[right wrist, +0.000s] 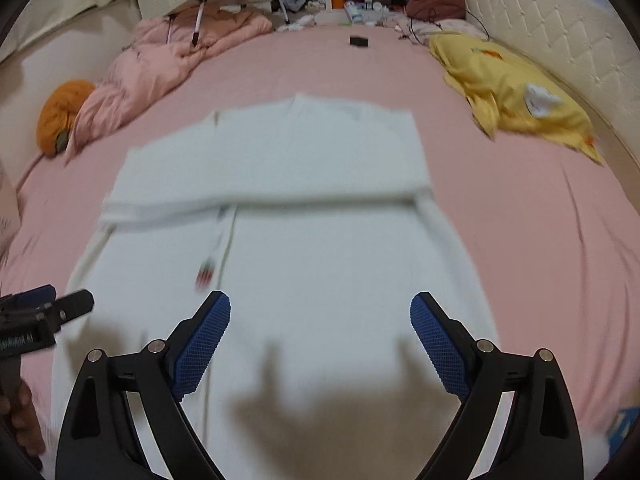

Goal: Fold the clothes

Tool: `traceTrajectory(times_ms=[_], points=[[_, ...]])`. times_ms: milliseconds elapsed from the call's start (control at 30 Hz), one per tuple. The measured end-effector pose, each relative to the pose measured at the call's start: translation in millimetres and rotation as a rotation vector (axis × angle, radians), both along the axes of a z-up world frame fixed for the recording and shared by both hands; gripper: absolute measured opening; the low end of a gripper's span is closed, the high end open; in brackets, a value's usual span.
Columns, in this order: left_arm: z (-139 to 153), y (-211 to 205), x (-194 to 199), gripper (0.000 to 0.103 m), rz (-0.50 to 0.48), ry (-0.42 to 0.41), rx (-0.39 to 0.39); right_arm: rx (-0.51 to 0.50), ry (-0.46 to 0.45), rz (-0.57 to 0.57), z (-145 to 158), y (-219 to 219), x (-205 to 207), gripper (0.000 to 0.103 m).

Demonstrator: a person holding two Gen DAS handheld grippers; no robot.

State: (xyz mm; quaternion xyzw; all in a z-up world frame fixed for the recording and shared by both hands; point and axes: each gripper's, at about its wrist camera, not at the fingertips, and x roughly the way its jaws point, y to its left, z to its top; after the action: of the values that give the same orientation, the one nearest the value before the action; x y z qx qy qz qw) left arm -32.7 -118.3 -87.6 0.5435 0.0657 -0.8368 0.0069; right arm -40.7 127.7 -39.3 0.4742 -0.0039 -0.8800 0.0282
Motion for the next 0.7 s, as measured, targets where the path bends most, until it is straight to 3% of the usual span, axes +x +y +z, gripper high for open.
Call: traceTrajectory(times_ms=[167,300,700], points=[[5,8,66,0.103,0.002,-0.04,0.005,0.032,-0.053,0.01,15,-8,58,0.092],[19,15,99,0.103,0.005,-0.013,0.043,0.049,-0.041,0.033,35,-7,86,0.092],[36,21,115,0.103,0.001,0.043,0.052,0.036,0.002,0.054,52,-8,117,0.092]])
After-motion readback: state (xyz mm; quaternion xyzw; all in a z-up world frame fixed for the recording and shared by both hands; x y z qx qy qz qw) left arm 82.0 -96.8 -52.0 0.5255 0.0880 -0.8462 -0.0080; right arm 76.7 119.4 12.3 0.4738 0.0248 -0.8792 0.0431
